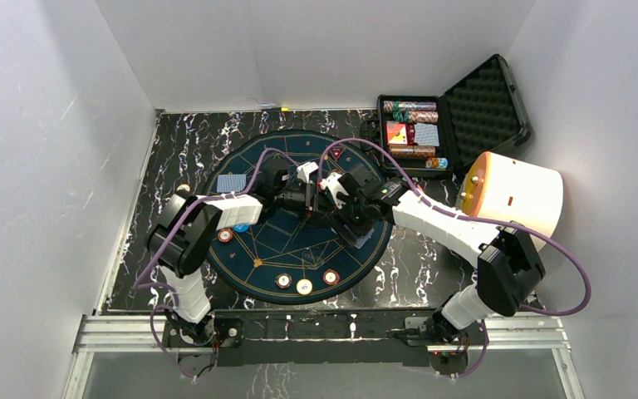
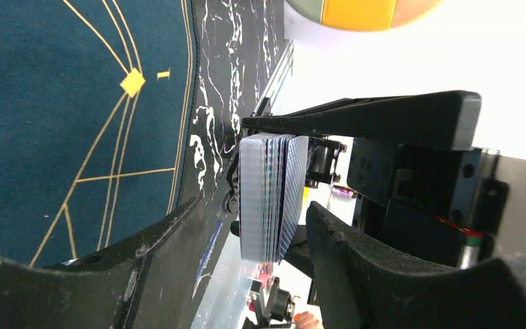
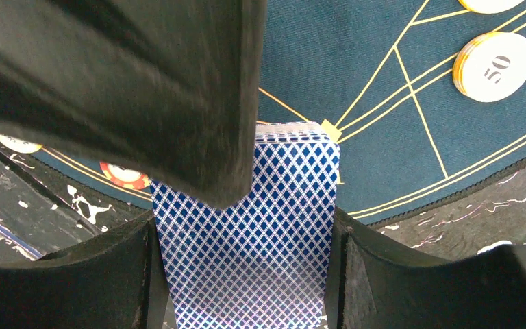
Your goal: Distribute texas hold em gaming equipment
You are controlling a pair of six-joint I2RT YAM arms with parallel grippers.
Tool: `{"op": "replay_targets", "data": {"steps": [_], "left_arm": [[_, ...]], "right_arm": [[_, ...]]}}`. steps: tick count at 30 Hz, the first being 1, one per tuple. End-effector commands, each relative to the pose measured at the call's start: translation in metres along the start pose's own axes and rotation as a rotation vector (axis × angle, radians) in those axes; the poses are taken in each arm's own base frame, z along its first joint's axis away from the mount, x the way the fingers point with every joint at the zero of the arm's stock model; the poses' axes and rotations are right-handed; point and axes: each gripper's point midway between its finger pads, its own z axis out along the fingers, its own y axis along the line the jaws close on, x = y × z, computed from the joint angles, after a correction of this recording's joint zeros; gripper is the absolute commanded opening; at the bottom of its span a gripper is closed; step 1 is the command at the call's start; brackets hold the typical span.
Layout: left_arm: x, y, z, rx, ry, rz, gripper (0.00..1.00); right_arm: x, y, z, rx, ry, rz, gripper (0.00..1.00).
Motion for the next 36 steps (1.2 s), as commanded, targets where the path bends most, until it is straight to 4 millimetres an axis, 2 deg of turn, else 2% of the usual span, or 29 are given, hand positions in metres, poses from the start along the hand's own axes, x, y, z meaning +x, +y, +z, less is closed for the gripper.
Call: {"op": "replay_targets", "data": {"steps": [1, 8, 15, 30, 36], "left_arm": [[0.005, -0.012, 0.011, 0.022, 0.036, 0.038, 0.54], [0.012, -0.007, 0.017, -0.001, 0.062, 0.047, 0.53], [0.012, -0.001, 0.008, -0.055, 0.059, 0.069, 0.41], [0.008, -0.012, -0.003, -0.060, 0.047, 0.099, 0.35], [0.008, -0.016, -0.006, -0.072, 0.041, 0.116, 0.29]], "right_arm": [[-0.023, 0.003, -0.007, -0.014, -0.072, -0.028, 0.30], [-0.024, 0.004, -0.010, -0.017, -0.082, -0.032, 0.29], [-0.024, 0.004, -0.012, -0.014, -0.090, -0.032, 0.29], [-0.022, 0.004, -0.009, -0.011, -0.084, -0.034, 0.29], [-0.021, 0.003, -0.008, -0.010, -0.081, -0.034, 0.29]]}}
